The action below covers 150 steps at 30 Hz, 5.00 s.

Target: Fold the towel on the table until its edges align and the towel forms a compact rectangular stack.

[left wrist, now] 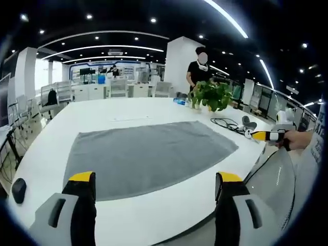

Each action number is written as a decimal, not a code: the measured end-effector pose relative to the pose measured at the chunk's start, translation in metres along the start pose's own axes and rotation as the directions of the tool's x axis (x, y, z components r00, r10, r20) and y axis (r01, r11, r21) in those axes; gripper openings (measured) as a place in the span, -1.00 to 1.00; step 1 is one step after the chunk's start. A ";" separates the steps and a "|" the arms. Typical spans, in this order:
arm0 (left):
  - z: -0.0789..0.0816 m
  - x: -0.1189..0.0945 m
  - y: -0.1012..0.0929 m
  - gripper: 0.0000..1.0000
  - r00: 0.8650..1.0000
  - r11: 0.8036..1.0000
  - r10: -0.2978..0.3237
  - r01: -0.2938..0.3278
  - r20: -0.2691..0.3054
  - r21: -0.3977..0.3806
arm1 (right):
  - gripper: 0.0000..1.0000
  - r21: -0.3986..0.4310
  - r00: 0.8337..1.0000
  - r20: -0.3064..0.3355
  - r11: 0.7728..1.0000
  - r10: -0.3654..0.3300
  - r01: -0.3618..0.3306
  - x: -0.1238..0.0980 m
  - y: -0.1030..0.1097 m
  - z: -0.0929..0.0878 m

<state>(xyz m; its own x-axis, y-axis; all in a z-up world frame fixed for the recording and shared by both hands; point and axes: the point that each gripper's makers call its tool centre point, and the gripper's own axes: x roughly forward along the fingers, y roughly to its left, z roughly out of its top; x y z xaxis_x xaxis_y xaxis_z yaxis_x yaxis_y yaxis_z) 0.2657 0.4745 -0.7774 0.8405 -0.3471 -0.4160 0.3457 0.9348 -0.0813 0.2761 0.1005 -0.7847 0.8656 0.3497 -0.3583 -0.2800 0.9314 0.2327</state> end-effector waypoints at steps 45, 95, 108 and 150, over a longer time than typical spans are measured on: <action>-0.007 0.010 -0.013 0.99 0.998 0.999 -0.051 0.051 -0.044 0.013 | 0.49 -0.015 0.999 -0.032 1.000 0.011 -0.012 0.002 0.001 -0.006; 0.034 0.108 -0.216 0.90 0.925 0.902 -0.364 0.379 -0.109 0.207 | 0.42 0.000 0.996 0.058 0.998 0.062 -0.062 0.004 -0.095 0.043; 0.042 0.145 -0.284 0.86 0.881 0.840 -0.450 0.473 -0.144 0.267 | 0.41 -0.024 0.990 0.100 0.995 0.100 -0.098 0.019 -0.143 0.071; -0.003 0.235 -0.411 -0.20 0.693 0.568 -0.662 0.712 -0.284 0.413 | 0.17 -0.108 0.994 0.030 0.989 0.109 -0.105 0.136 -0.175 0.096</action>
<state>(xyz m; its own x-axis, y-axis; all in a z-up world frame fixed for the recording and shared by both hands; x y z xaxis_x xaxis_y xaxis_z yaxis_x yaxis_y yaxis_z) 0.3202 0.0092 -0.8447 0.2351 -0.8383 -0.4918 0.9670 0.2526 0.0317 0.4828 -0.0245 -0.7874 0.8422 0.4456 -0.3035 -0.4125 0.8950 0.1696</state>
